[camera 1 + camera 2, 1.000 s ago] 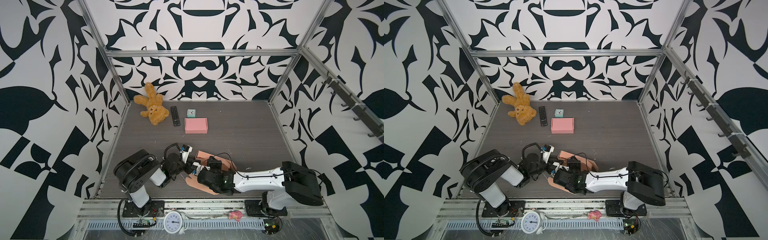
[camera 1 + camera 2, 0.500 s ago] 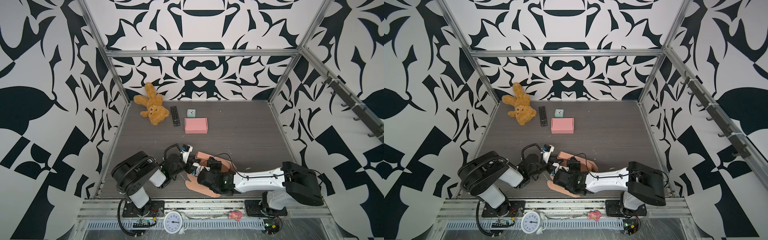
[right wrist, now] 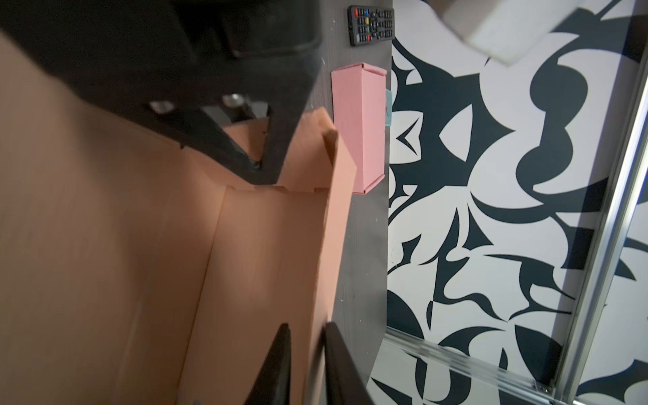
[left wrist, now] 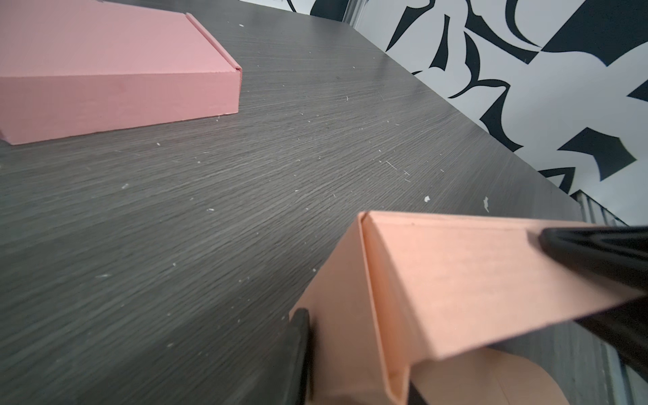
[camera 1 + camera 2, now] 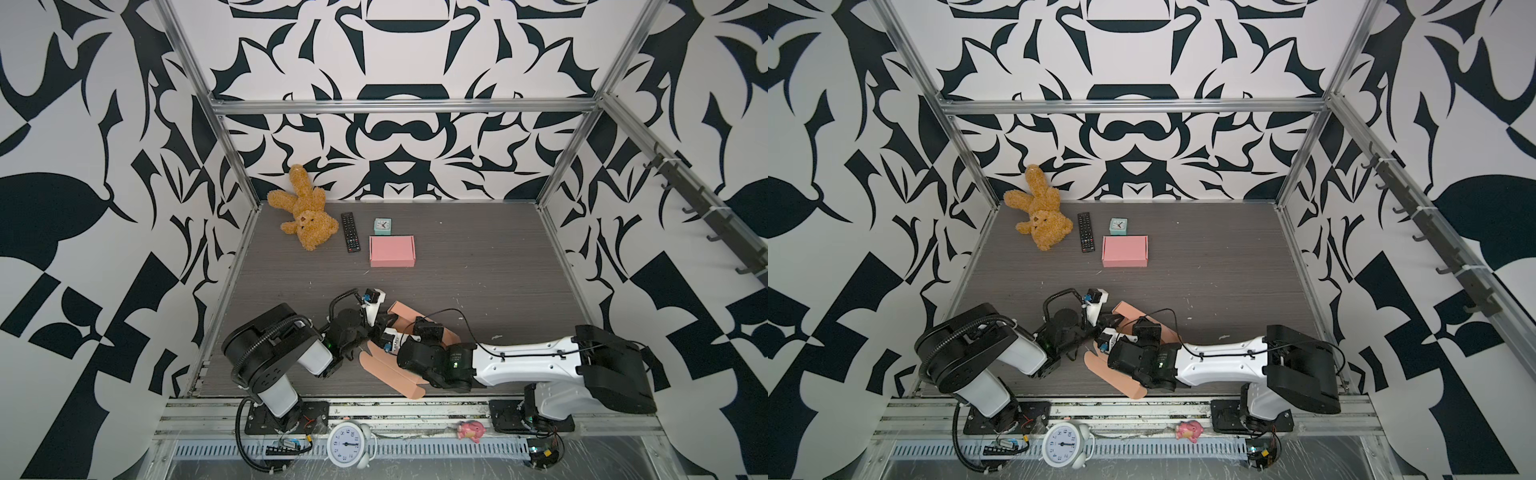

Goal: Fold the paper box

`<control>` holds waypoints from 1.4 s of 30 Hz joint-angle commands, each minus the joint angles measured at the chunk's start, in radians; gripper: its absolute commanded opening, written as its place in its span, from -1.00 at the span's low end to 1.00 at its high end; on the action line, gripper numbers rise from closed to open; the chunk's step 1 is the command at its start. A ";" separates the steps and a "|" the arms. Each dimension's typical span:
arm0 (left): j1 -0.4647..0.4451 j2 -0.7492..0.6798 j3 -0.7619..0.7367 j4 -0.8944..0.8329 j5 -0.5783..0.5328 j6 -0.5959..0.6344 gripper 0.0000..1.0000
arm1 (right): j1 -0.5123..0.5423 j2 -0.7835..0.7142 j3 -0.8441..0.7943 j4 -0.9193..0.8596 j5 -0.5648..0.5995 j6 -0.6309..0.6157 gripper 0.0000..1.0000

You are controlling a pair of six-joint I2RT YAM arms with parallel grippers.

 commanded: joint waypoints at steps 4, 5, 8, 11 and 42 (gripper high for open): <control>-0.009 -0.029 0.001 -0.008 -0.064 0.028 -0.50 | 0.007 -0.112 0.053 -0.082 -0.132 0.197 -0.30; -0.010 -0.030 0.000 -0.010 -0.064 0.030 -0.50 | 0.007 -0.127 0.052 -0.083 -0.148 0.219 -0.27; -0.014 -0.036 0.004 -0.025 -0.070 0.037 -0.50 | 0.007 -0.181 0.051 -0.106 -0.199 0.286 -0.21; -0.019 -0.041 0.006 -0.035 -0.081 0.044 -0.51 | 0.007 -0.251 0.043 -0.085 -0.259 0.357 -0.15; -0.044 -0.034 0.038 -0.070 -0.122 0.046 -0.51 | -0.469 -0.057 0.119 0.073 -0.916 1.044 -0.22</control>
